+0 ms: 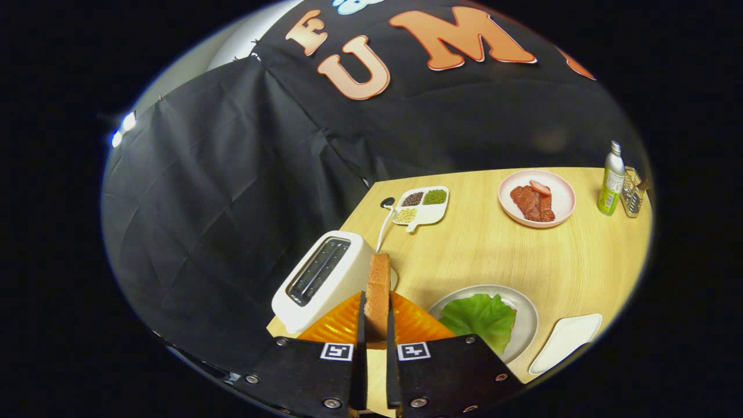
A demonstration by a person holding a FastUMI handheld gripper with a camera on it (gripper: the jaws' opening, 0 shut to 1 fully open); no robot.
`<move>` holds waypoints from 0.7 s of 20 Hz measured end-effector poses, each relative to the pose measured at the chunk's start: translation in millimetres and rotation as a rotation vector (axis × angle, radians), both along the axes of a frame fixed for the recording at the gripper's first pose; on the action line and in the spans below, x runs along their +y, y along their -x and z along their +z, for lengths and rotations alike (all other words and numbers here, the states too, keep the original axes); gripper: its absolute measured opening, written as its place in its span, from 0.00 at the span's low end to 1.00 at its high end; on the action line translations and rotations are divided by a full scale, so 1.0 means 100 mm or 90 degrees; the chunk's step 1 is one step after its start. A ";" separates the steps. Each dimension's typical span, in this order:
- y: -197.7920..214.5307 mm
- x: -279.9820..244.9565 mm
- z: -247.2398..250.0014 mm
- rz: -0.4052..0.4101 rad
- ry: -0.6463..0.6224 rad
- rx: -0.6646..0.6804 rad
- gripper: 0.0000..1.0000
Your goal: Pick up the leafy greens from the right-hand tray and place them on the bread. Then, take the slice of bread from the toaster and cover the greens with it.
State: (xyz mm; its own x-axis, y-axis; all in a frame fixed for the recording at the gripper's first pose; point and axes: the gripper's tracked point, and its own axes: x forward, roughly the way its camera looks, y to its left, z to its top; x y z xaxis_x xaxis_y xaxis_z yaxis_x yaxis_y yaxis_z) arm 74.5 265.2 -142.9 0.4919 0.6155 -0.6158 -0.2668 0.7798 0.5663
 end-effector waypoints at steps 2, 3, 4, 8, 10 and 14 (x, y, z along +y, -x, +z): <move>0.04 -0.06 -0.17 -0.007 -0.006 0.025 0.13; 0.04 -0.10 -0.23 -0.012 -0.010 0.036 0.13; 0.06 -0.14 -0.30 -0.018 -0.012 0.043 0.13; 0.07 -0.33 -0.58 -0.031 -0.007 0.068 0.13; 0.17 -0.38 -0.68 -0.032 -0.008 0.084 0.13; 0.23 -0.49 -0.84 -0.034 -0.012 0.094 0.13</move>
